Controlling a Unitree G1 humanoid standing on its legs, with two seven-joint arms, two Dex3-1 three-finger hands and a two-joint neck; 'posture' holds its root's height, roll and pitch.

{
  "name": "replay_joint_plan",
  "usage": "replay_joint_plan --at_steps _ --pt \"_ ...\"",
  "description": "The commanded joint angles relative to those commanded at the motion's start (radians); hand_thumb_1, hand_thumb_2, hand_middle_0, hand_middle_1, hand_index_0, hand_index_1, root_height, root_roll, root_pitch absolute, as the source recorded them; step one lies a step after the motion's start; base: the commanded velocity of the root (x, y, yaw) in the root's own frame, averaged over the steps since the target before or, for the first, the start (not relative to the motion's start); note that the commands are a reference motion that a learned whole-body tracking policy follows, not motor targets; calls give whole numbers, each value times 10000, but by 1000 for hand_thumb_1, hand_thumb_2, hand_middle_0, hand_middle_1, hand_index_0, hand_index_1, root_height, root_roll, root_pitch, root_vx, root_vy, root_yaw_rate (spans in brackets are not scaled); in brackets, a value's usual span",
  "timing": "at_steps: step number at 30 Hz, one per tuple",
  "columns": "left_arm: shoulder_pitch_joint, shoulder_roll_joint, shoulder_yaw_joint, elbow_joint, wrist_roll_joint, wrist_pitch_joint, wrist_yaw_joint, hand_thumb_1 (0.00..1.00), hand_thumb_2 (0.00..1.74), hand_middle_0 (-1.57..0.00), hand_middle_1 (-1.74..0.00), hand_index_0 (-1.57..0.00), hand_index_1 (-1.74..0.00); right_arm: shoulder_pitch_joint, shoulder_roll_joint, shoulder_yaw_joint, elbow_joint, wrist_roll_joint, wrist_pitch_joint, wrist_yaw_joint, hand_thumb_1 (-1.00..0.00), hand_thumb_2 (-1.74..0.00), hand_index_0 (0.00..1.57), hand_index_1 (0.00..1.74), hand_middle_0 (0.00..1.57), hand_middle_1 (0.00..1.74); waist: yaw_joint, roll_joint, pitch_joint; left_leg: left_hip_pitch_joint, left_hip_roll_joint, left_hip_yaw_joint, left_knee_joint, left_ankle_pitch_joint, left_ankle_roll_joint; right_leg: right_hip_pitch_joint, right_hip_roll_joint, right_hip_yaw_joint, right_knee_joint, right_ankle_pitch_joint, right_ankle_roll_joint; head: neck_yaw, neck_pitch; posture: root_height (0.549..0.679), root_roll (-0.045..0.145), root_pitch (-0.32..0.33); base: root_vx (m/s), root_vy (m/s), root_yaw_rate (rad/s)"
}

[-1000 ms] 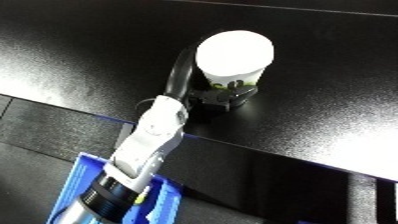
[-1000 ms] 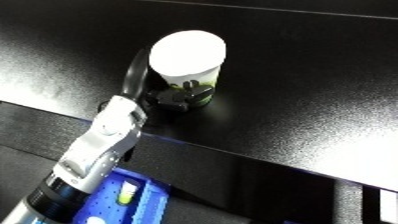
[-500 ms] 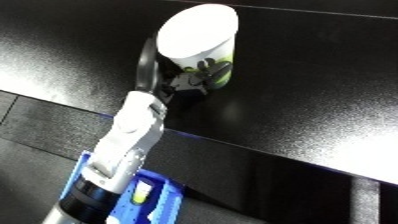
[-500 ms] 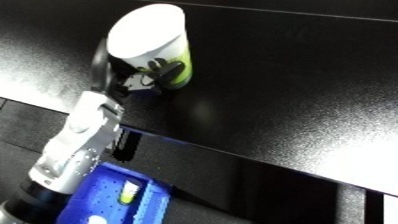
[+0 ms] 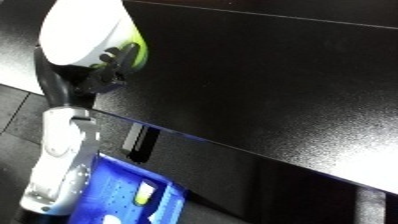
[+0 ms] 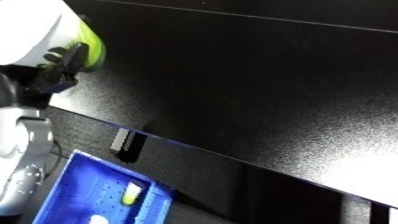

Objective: Pick up the object and place it into the box

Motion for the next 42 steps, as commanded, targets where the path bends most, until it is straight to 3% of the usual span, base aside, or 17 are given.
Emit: replay_joint_plan --at_steps 5,11,16,20,23,29,35,42 --pt "757 309 820 1576 -221 -847 577 900 1566 -1413 -1566 -1413 -1566 143 -88 -119 -36 79 34 37 0 0 0 0 0 0 62 59 0 0 -37 -35 79 16 2 99 -6 -41 62 -113 -67 -647 -76 615 51 -32 15 -19 46" --pt "1959 462 1646 3869 -2437 -1673 445 900 1566 -1413 -1566 -1413 -1566 243 -40 -89 -195 73 180 -170 0 0 0 0 0 0 117 114 0 -87 -105 -47 214 -13 53 181 14 -42 134 -292 -163 -2030 -40 612 56 -36 17 -3 36" --pt "2743 375 2068 5420 -3057 -1996 477 900 1566 -1413 -1566 -1413 -1566 228 -31 -9 -335 88 305 -419 0 0 0 0 0 0 145 111 0 -204 -189 -64 321 -5 88 207 32 -53 234 -455 -243 -3682 43 609 59 -39 14 5 40" --pt "3024 379 2363 6640 -3660 -1887 268 900 1566 -1413 -1566 -1413 -1566 294 -36 69 -483 148 338 -555 0 0 0 0 0 0 142 65 0 -304 -227 -64 399 15 145 195 33 -92 341 -559 -265 -4784 264 608 58 -40 9 2 35" --pt "3131 312 2537 7442 -4244 -1697 -88 900 1566 -1413 -1566 -1413 -1566 346 -30 127 -541 164 315 -552 0 0 0 0 0 0 106 9 0 -379 -245 -61 428 30 176 165 57 -107 385 -622 -273 -5485 99 607 57 -37 -10 8 16" --pt "2969 196 2583 8773 -5345 -908 -1005 900 1566 -1413 -1566 -1413 -1566 230 152 181 -341 182 202 -484 0 0 0 0 0 0 86 -133 0 -523 -234 -101 244 215 134 161 93 -137 335 -695 -278 -6544 -443 607 57 -29 -13 -9 51" --pt "2658 189 2392 9646 -5909 189 -1552 600 1044 -942 -1044 -942 -1044 293 334 166 -150 106 -20 -311 0 0 0 0 0 0 38 -392 0 -553 -70 -132 -58 402 92 194 134 -226 177 -656 -216 -6775 -649 610 52 -19 -13 -29 41" --pt "2495 260 2276 10637 -5792 863 -1763 250 435 -393 -435 -393 -435 330 375 133 143 80 -150 -24 0 0 0 0 0 0 -31 -689 0 -505 69 -149 -246 468 69 328 228 -287 -67 -572 -174 -6801 -916 612 47 -16 -3 -21 4"
